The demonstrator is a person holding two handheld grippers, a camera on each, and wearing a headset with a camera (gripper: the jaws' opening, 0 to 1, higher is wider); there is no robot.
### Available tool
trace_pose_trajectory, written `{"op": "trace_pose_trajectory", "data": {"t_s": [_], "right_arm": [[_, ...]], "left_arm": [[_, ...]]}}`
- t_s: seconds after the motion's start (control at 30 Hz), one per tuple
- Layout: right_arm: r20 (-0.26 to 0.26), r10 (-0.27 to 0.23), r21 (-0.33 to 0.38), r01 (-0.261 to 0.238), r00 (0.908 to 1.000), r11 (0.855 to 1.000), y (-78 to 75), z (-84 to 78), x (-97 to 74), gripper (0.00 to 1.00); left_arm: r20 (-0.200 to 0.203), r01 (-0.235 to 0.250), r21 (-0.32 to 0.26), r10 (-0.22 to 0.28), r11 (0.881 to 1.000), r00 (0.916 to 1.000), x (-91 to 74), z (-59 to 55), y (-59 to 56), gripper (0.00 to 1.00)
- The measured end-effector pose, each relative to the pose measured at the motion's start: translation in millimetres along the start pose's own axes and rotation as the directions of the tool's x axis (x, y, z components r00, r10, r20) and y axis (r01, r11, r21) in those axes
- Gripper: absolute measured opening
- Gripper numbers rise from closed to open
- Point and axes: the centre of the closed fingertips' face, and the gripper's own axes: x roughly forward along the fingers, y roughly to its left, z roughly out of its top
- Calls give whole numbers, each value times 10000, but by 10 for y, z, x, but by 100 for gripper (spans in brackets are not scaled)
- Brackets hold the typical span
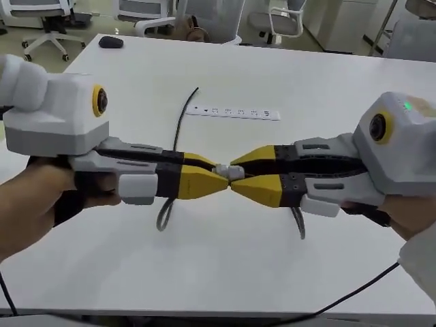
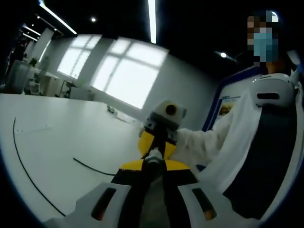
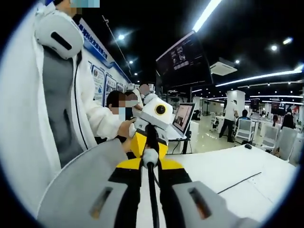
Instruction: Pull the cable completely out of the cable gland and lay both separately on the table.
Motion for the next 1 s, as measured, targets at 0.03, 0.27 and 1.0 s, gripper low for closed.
{"op": "trace_pose_trajectory", "data": {"t_s": [0.03,0.27,1.0], "right_arm": [[82,-11,420,8,10000,9991,-21,9,-7,12],[1274,-13,4094,-514,9918,9109,-136,160,-154,21],[779,165,3859,-454,9968,9214,-49,93,-81,12]], "left_arm": [[96,-153,395,150,9991,9998,-1,22,20,15],[215,-658,3595,622,9308,9978,-30,71,-48,15],[352,-793,3958,712,9149,9968,33,127,-64,16]]}}
